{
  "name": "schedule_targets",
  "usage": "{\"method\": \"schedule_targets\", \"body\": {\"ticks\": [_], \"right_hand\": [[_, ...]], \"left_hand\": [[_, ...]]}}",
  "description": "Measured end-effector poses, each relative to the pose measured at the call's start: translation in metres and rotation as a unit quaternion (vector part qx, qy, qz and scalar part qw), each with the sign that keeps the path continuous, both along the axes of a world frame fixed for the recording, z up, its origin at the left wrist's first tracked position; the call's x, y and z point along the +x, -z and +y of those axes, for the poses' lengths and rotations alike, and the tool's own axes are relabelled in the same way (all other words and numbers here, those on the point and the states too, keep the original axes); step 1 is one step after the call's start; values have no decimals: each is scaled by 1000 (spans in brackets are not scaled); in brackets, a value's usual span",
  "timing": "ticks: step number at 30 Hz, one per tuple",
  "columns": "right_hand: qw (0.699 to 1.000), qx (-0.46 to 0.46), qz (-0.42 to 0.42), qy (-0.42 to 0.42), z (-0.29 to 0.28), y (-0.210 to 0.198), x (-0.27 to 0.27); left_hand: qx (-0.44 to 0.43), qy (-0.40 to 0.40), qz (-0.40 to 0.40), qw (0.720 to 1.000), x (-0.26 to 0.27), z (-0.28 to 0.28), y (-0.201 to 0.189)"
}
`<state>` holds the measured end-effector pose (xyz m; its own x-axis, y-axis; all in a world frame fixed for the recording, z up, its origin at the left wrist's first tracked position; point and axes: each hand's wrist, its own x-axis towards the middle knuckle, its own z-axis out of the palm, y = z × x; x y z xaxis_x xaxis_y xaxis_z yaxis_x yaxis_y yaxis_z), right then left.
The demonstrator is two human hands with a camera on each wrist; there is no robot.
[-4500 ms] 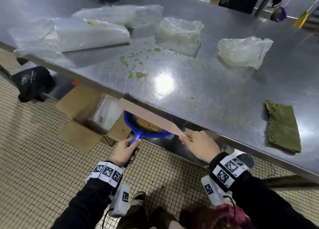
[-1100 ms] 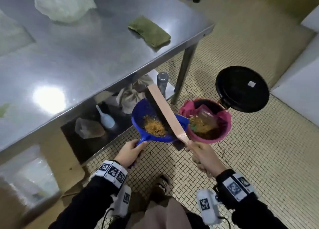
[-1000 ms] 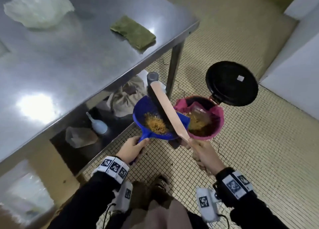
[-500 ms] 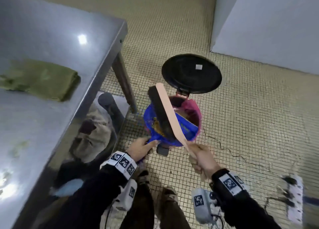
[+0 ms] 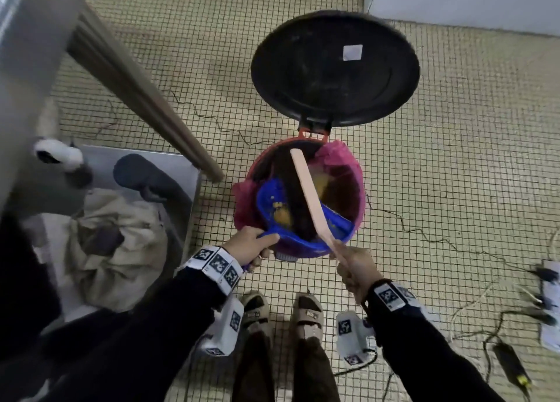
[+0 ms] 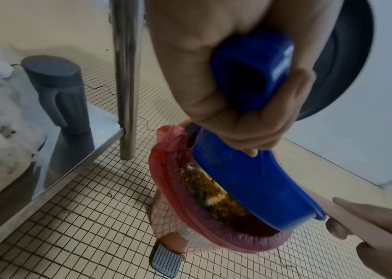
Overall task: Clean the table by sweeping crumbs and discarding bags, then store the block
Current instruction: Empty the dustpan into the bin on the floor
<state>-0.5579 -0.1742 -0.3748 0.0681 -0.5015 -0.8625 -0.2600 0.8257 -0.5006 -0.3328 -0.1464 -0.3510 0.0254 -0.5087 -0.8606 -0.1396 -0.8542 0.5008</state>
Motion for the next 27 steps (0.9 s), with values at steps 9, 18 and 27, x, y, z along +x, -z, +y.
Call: {"method": "schedule_targets", "body": {"ticks": [9, 18, 27], "right_hand": [[992, 84, -27, -86, -11, 13, -8], [996, 68, 17, -56, -26, 26, -11], [994, 32, 71, -74, -37, 27, -19]], "left_hand": [[42, -4, -8, 999, 8, -7, 9], [71, 15, -22, 997, 2, -22, 4], [64, 40, -38, 996, 3, -15, -2]]}}
